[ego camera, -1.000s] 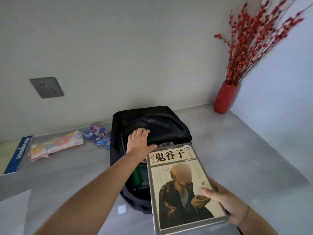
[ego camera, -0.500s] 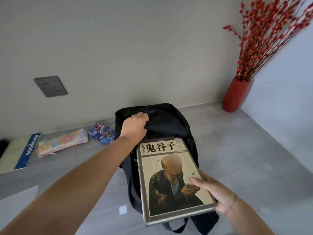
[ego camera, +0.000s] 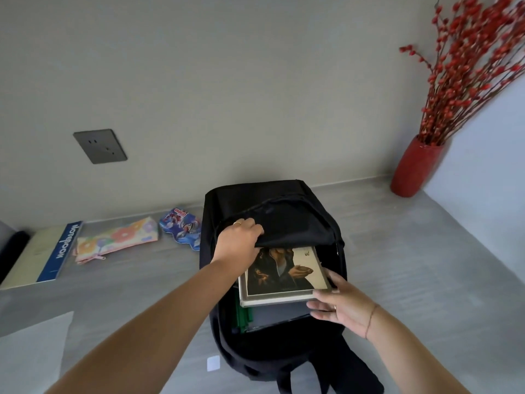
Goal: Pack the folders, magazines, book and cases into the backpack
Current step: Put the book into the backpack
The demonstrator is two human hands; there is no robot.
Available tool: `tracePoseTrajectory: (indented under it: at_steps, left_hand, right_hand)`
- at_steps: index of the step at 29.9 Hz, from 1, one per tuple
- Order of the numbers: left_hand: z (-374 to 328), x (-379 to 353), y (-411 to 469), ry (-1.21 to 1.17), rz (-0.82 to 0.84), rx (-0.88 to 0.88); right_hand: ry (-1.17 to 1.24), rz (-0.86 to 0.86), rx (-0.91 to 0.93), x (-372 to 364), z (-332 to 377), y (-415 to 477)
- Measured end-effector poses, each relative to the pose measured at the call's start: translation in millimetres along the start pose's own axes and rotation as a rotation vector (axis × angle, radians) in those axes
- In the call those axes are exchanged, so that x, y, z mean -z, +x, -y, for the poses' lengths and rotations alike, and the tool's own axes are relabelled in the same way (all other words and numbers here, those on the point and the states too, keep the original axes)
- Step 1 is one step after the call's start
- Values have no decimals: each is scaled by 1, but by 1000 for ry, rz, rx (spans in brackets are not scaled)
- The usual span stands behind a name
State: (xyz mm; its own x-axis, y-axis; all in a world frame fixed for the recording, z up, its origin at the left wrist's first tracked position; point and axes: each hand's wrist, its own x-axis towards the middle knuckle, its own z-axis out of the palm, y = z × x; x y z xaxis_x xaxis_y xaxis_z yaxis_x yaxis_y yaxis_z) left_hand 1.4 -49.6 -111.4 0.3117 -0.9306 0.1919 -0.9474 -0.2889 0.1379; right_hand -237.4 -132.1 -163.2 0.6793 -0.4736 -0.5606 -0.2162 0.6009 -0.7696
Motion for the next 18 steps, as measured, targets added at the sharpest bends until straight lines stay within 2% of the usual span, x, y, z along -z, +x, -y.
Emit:
tracePoseTrajectory:
  at_steps: [7,9,14,16,18]
  left_hand:
    - [-5,-5,-4,-7,15,-25]
    - [-6,-4,-5,-6,9,-37]
    - [-2,-4,-16,-13,23,-65]
    - [2,-2,-22,-85,-77,16]
    - [9,2,-26,-246,-135,235]
  right_hand:
    - [-21,-294,233,-17,20,39]
    - [-174,-344,258,-28,31,53]
    - [-613,-342,74,-39,37,50]
    - [-803,-468,75,-23,43,38]
    - [-894,-690,203,-6,57,28]
